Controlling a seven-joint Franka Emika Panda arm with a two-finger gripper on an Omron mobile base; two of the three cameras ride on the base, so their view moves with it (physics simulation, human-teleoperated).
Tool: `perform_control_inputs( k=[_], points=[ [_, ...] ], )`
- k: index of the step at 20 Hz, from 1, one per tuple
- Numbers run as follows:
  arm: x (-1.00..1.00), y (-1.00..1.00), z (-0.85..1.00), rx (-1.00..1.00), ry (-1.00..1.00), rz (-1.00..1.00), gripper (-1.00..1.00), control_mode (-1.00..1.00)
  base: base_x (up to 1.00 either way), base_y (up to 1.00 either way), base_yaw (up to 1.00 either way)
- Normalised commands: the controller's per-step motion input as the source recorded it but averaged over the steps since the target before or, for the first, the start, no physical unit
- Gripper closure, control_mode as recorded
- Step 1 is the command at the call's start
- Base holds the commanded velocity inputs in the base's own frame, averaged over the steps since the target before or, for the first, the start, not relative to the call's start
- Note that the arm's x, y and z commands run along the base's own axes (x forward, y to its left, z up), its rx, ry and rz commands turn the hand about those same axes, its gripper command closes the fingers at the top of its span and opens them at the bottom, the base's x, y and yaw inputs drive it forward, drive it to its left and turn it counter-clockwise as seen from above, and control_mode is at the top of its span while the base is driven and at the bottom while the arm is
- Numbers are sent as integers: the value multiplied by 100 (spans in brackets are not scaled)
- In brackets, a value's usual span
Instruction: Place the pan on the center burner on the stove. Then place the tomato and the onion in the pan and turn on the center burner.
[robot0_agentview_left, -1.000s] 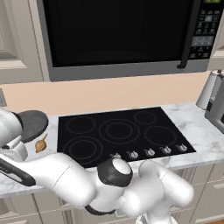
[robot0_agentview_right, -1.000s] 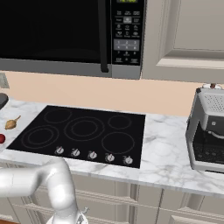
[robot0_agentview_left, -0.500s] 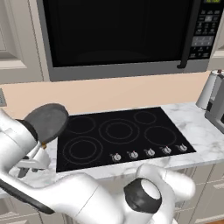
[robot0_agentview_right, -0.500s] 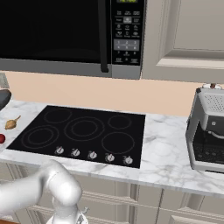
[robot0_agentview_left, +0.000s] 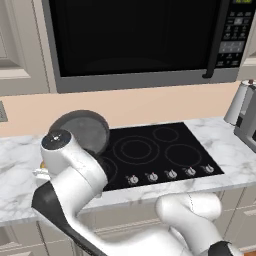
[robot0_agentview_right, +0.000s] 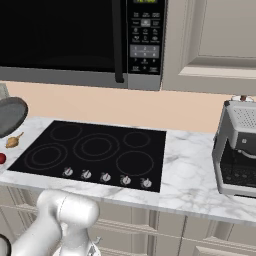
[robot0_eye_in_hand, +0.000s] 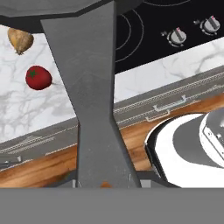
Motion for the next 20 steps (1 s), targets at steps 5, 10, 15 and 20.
perform_control_inputs(
  k=[5,10,15,20],
  points=[
    [13,-79,-7,13,-3,23,100,-100,0,0,0],
    [32,-54,-1,7,0,13,100,-100,0,0,0],
    [48,-28,0,5,1,0,100,-100,0,0,0],
    [53,-3,0,1,6,-6,100,-100,0,0,0]
  ],
)
